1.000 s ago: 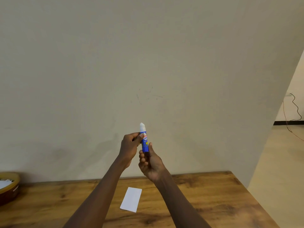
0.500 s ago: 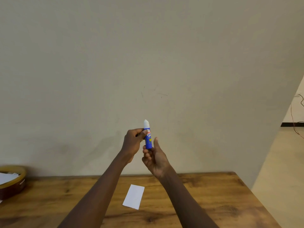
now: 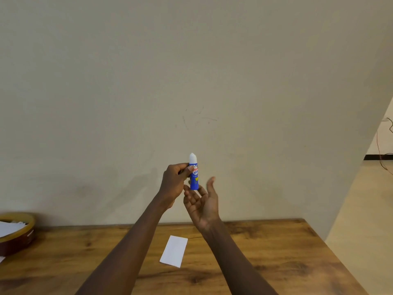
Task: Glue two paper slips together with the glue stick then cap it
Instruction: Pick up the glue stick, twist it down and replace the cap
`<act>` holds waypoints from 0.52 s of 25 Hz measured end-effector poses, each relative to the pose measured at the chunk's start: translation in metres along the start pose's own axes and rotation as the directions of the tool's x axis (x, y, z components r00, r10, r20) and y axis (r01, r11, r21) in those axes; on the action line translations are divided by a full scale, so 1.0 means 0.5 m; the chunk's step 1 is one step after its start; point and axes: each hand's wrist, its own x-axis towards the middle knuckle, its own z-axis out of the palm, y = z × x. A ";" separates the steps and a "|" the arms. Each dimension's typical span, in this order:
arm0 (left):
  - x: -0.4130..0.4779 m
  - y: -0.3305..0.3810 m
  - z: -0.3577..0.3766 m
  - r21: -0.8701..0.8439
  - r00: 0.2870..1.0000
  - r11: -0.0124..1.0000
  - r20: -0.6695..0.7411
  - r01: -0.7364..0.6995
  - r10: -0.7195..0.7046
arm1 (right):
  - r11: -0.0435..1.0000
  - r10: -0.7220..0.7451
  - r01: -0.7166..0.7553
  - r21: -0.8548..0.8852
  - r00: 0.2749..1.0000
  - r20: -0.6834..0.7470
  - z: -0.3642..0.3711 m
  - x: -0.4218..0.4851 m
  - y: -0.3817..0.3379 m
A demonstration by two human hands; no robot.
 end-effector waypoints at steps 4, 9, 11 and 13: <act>0.004 0.007 0.004 -0.005 0.999 1.000 -0.020 -0.030 0.029 | 0.996 0.074 -0.075 -0.044 0.997 -0.022 0.012 -0.001 -0.016; 0.007 0.019 0.016 -0.025 0.997 0.998 -0.030 -0.065 0.065 | 0.985 -0.124 0.114 0.127 0.990 0.074 0.004 -0.002 -0.012; 0.005 0.018 0.014 -0.024 0.995 0.997 -0.059 -0.076 0.074 | 0.990 -0.126 0.120 0.069 0.987 0.102 0.005 -0.007 -0.016; 0.005 0.014 0.011 -0.039 0.994 0.996 -0.079 -0.082 0.079 | 0.995 -0.040 0.046 -0.091 0.997 0.064 0.007 -0.013 -0.020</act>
